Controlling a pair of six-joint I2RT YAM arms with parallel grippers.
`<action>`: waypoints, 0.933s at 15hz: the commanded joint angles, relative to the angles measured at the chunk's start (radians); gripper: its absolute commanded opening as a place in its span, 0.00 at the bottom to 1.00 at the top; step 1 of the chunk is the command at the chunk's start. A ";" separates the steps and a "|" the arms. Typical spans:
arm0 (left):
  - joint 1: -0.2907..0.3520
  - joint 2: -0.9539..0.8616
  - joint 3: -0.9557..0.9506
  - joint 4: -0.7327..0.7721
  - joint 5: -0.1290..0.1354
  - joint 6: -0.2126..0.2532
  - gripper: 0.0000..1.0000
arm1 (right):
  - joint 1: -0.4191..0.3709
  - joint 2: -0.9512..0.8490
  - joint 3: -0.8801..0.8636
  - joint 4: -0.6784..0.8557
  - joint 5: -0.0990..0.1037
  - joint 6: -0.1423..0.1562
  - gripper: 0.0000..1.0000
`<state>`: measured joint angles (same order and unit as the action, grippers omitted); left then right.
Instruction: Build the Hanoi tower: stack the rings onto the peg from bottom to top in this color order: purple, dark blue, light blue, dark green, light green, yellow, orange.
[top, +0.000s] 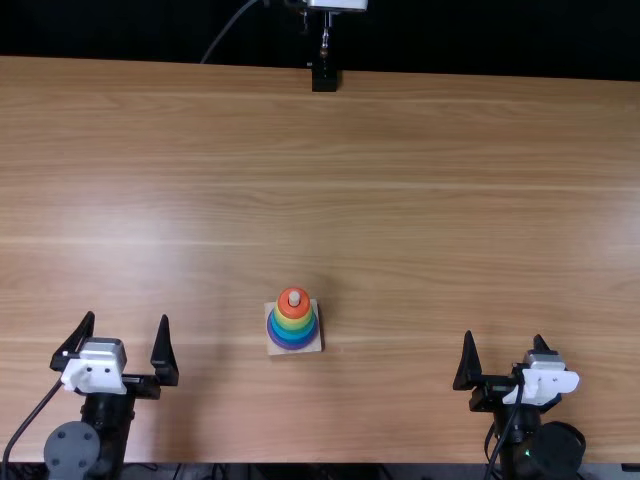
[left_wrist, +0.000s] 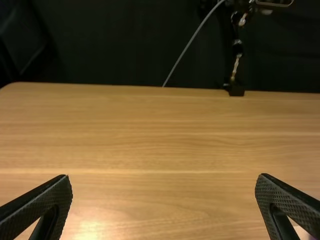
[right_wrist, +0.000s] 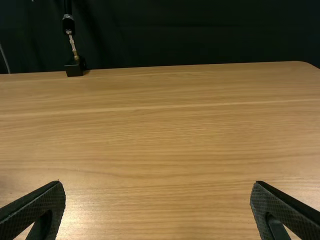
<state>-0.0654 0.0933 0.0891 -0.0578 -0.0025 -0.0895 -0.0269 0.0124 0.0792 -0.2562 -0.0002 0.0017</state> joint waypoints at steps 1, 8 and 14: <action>-0.008 -0.046 -0.043 -0.007 0.028 0.012 1.00 | -0.010 -0.012 -0.064 -0.069 0.009 0.002 1.00; -0.017 -0.093 -0.089 -0.132 0.015 0.016 1.00 | -0.010 -0.012 -0.064 -0.069 0.009 0.002 1.00; -0.016 -0.093 -0.089 -0.402 0.026 0.005 1.00 | -0.010 -0.012 -0.064 -0.069 0.009 0.002 1.00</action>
<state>-0.0731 0.0116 0.1059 -0.3775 0.0097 -0.0830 -0.0273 0.0124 0.0792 -0.2562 0.0006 0.0021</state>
